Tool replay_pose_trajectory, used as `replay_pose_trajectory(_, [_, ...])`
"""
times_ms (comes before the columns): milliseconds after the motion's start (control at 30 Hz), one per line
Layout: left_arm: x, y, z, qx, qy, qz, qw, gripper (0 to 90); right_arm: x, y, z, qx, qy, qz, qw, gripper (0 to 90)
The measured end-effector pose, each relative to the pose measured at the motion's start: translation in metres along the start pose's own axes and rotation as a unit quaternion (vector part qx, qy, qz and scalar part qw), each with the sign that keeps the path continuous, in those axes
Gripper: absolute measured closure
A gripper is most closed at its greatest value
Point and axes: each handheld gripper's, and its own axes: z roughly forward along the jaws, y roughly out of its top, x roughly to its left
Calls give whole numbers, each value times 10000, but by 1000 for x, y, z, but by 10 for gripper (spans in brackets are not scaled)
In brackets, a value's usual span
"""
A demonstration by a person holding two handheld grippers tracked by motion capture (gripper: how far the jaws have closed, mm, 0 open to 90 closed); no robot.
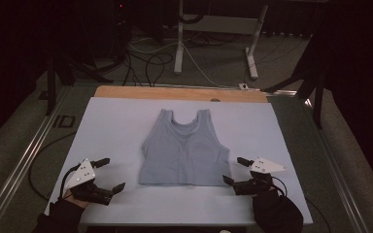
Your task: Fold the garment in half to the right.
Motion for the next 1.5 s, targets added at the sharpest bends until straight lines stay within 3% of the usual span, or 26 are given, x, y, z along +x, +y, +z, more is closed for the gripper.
replay_pose_trajectory(267, [-2, 1, 2, 56, -69, 46, 10000, 4, 1, 0, 1, 74, -12, -58, 10000, 89])
replay_pose_trajectory(400, [-2, 1, 3, 66, -70, 23, 10000, 4, 3, 1, 5, 164, 132, -82, 9997, 89])
replay_pose_trajectory(667, [-5, 5, 4, 69, -141, 65, 9999, 4, 6, 4, 4, 102, 179, -76, 9998, 89])
replay_pose_trajectory(833, [-7, 7, 3, -49, -244, -76, 9997, 4, 8, 6, 0, 63, 193, -42, 9998, 89])
replay_pose_trajectory(1233, [-9, 27, 3, 43, -468, 33, 9989, 4, 17, 38, -8, 18, 360, -201, 9991, 89])
replay_pose_trajectory(1500, [-9, 35, 5, 73, -425, -91, 9990, 4, 15, 57, -6, 33, 310, -321, 9990, 89])
